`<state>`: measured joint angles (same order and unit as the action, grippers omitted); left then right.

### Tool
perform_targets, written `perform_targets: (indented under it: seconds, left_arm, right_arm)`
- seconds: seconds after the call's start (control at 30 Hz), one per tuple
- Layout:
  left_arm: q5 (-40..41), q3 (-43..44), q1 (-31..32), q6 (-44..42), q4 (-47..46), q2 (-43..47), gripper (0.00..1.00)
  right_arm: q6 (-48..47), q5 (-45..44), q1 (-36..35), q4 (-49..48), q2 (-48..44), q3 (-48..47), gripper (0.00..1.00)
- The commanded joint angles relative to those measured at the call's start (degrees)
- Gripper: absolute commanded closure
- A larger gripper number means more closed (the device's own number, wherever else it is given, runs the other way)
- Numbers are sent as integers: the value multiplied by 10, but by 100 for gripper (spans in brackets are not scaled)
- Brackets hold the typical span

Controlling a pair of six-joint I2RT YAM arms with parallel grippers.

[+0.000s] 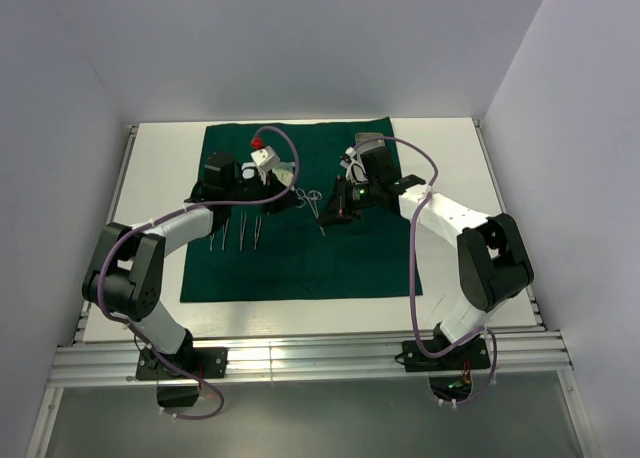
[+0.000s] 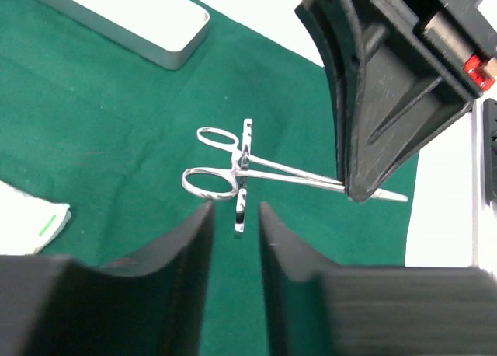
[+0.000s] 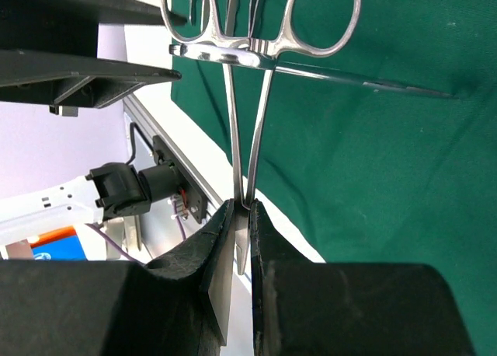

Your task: Open and lay out the surgical kit

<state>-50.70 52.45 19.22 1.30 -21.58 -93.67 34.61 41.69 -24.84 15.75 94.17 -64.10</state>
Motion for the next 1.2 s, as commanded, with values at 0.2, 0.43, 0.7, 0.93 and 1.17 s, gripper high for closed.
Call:
perform_targets:
  seconds: [0.2,0.43,0.7,0.93,1.17]
  left_arm:
    - [-29,20,9,-7,2,-6,76]
    - [-29,21,11,17,1,-10,81]
    - [25,35,19,64,15,24,100]
    - [0,39,36,59,56,73,100]
    - [-102,13,27,132,30,93,100]
  right_arm:
    - [11,30,8,-42,-49,6,100]
    - [21,45,10,-59,-53,12,100]
    - [41,44,21,-58,-59,0,100]
    - [66,55,21,-74,-64,-7,100]
    - [-12,88,24,-61,-94,10,100]
